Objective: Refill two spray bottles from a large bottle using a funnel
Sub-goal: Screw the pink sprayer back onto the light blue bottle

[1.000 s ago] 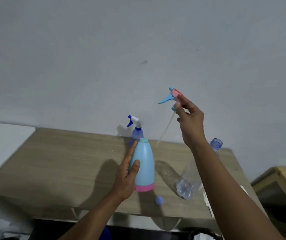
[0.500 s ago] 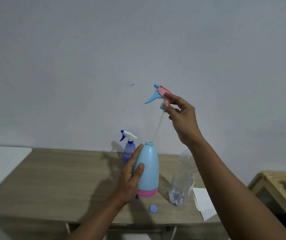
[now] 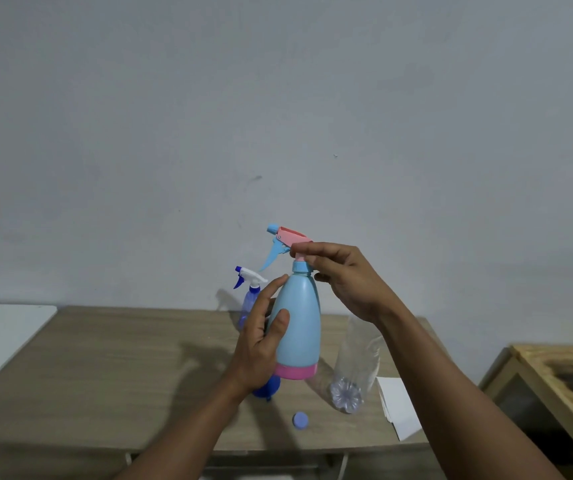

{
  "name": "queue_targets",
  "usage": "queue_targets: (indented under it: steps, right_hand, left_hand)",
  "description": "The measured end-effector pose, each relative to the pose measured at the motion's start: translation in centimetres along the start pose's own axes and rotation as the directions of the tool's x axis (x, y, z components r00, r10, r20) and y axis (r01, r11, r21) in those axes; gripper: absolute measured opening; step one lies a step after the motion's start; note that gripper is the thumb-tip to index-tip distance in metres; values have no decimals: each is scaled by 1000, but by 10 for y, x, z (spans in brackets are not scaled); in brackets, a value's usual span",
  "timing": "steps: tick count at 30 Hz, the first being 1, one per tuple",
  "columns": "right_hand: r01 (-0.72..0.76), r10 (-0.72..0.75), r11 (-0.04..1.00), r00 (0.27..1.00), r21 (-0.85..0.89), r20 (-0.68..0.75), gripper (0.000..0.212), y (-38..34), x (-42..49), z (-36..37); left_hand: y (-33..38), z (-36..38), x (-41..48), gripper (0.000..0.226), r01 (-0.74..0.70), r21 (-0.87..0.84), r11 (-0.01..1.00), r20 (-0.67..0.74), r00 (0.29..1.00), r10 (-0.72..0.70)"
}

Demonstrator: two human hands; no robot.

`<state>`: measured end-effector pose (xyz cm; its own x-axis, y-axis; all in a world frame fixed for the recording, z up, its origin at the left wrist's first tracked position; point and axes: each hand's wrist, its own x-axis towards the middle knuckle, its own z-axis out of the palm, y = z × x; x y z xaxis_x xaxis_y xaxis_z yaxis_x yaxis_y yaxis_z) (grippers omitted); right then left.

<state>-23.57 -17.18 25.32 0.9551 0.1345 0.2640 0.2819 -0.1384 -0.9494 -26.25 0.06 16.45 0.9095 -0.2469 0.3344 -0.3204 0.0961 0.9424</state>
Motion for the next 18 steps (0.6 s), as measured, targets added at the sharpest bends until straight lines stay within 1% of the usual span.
queue_targets:
  steps: [5,8,10,12,16,18]
  right_hand:
    - [12,-13,995,1000,99,11,27,1,-5,2]
    - [37,-41,993,999,113,32,25,1,-8,3]
    - [67,-70,987,997,146,15,25,0,-10,4]
    - [100,-95,981,995,166,-37,25,0,-13,6]
    - [172,-167,983,982,61,-90,24,2,-15,13]
    - [177,-172,983,981,55,-86,24,1,-17,11]
  left_hand:
    - [3,-2,-2,45,18,-28,999,3,1000,-18]
    - [5,-4,-3,51,15,-45,999,-7,1000,-16]
    - [6,-6,-4,51,6,-50,999,0,1000,-6]
    - [6,-7,-4,53,6,-47,999,18,1000,-5]
    - [7,-5,-4,54,6,-39,999,35,999,-4]
    - [7,-5,-4,54,3,-50,999,33,999,-2]
